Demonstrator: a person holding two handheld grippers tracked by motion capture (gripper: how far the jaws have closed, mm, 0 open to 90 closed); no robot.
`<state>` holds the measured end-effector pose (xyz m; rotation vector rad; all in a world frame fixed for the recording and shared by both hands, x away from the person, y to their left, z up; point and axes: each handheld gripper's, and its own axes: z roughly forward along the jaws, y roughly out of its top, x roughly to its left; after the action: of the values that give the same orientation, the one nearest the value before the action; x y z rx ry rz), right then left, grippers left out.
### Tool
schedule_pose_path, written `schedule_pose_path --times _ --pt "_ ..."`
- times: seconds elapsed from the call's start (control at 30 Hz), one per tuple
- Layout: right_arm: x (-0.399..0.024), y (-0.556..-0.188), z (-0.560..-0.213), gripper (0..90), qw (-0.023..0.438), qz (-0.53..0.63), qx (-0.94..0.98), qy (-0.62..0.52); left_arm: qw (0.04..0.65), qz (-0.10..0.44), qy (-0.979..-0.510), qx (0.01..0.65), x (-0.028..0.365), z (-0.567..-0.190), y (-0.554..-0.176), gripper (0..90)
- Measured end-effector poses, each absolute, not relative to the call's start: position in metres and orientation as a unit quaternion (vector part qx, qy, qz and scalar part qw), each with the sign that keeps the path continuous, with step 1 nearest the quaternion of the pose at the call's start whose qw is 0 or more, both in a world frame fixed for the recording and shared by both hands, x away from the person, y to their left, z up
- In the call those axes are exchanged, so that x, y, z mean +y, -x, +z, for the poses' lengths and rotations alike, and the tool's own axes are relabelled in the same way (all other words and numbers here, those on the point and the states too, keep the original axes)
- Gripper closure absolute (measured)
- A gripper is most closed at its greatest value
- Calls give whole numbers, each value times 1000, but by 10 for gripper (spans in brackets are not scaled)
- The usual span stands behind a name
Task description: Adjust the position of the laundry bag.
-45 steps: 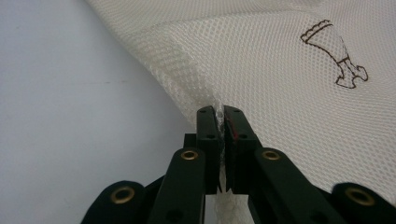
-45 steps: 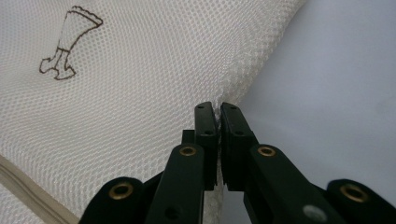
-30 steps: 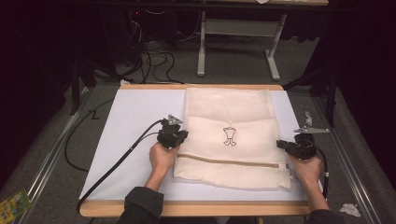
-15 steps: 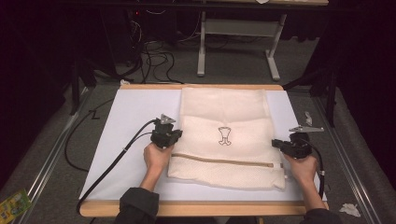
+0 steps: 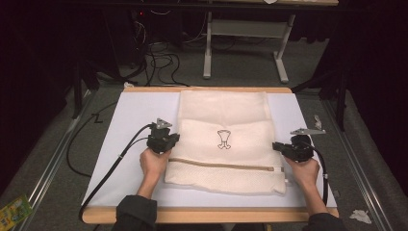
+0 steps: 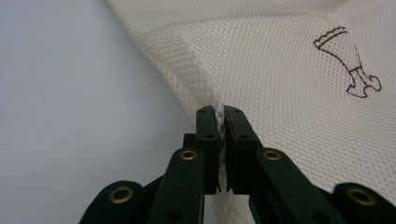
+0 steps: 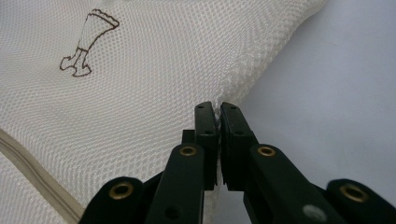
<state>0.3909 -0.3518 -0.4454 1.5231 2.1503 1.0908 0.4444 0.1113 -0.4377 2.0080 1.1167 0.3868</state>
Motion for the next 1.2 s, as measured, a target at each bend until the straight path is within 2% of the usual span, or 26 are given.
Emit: schedule_pose_path --times 0.87,1.2 --pt "-308 -400 -448 875 133 382 766 -499 364 167 -784 475 151 -448 -438 850" --pt "-304 -402 -455 854 138 361 780 -493 347 163 -788 481 150 -459 -439 804"
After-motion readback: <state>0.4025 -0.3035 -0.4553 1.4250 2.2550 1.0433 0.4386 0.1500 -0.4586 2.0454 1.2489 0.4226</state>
